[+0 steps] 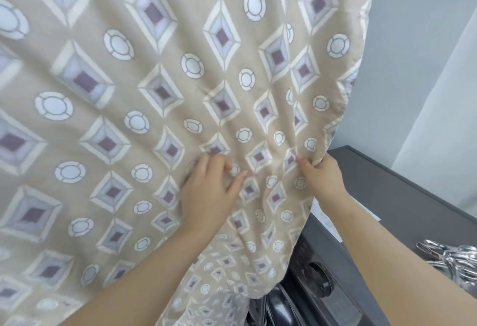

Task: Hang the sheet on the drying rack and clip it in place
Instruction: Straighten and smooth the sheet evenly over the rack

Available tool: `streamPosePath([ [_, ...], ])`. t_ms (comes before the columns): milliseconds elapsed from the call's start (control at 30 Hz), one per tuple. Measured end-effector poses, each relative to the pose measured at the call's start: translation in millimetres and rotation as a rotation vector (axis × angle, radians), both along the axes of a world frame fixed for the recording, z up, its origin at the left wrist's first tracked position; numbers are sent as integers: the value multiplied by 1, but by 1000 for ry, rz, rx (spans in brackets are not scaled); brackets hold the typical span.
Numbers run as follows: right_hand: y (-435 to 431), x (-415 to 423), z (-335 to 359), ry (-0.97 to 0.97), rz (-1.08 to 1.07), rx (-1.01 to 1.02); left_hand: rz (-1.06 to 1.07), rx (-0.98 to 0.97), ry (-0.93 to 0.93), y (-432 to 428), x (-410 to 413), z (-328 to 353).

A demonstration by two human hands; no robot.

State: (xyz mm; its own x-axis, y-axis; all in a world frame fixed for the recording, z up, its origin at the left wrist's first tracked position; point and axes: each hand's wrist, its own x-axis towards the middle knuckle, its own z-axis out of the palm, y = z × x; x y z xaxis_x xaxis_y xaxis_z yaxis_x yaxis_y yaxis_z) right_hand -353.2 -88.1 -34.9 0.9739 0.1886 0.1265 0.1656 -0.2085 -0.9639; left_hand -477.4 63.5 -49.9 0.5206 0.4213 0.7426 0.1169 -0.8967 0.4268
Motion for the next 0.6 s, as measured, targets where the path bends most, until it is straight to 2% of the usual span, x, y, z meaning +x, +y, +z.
streamPosePath([
  [100,3,-4,1,-22,-9,3,232,256,-228,18,-2,-1],
  [200,9,-10,0,-38,-35,39,455,269,-288,33,-10,-4],
  [267,14,-16,0,-39,-41,97,502,117,-303,36,-16,-4],
  [333,19,-22,-1,0,-22,210,445,-128,-305,34,-18,-3],
  [467,23,-40,-1,14,224,405,290,-438,-262,28,-16,-5],
  [533,23,-45,1,-37,352,352,355,-543,-237,34,-15,-3],
  [600,22,-48,8,-6,403,260,456,-607,-218,40,-17,2],
])
